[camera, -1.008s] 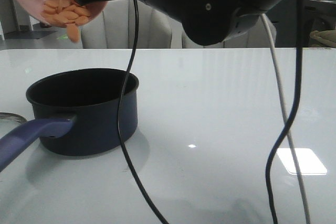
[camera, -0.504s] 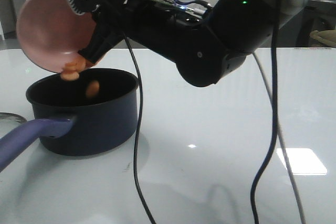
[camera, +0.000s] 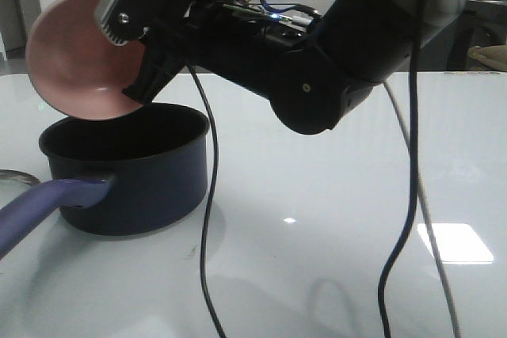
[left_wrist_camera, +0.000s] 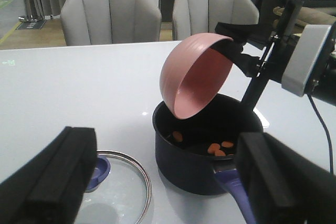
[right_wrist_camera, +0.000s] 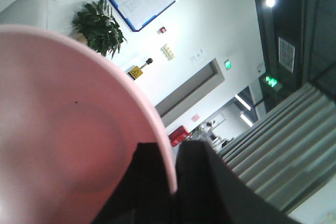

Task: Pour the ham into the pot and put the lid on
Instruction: 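Tilt the bowl with the right gripper to pour slices into the pot, then carry the empty bowl back and set it on the table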

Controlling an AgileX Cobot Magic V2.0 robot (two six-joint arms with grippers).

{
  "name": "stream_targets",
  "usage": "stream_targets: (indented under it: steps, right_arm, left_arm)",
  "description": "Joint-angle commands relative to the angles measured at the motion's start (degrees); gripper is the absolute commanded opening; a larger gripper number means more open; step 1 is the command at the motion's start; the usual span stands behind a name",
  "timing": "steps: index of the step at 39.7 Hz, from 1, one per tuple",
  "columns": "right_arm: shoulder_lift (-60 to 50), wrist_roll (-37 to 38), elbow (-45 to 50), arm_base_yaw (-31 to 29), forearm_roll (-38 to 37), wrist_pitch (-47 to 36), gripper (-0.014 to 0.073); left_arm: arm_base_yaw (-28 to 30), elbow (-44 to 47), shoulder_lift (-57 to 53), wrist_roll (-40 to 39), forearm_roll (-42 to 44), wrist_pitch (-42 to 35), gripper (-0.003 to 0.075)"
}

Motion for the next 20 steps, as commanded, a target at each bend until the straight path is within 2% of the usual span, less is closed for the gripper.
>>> stream_targets:
  steps: [1, 5, 8, 10, 13, 20]
  right_arm:
    - [-3.6, 6.7, -1.5, -0.4, 4.7, -9.2, 0.0139]
    - [-4.3, 20.1, -1.5, -0.4, 10.4, -8.0, 0.0139]
    - [-5.5, 33.7, -1.5, -0.4, 12.9, -4.3, 0.0139]
    - [-6.6, 39.5, -2.0, -0.4, 13.3, 0.6, 0.0139]
    - [-9.1, 42.9, -3.2, -0.4, 13.3, 12.0, 0.0139]
    - [-15.8, 43.0, -8.7, -0.8, 13.3, 42.6, 0.0139]
  left_arm:
    - [-0.4, -1.6, 0.7, 0.0, -0.2, -4.1, 0.0583]
    - [-0.4, -1.6, 0.7, 0.0, -0.2, -4.1, 0.0583]
    - [-0.4, -1.6, 0.7, 0.0, -0.2, -4.3, 0.0583]
    - [-0.4, -1.6, 0.7, 0.0, -0.2, -4.5, 0.0582]
    - [-0.4, -1.6, 0.7, 0.0, -0.2, -4.5, 0.0583]
    - [-0.4, -1.6, 0.7, 0.0, -0.2, -4.5, 0.0583]
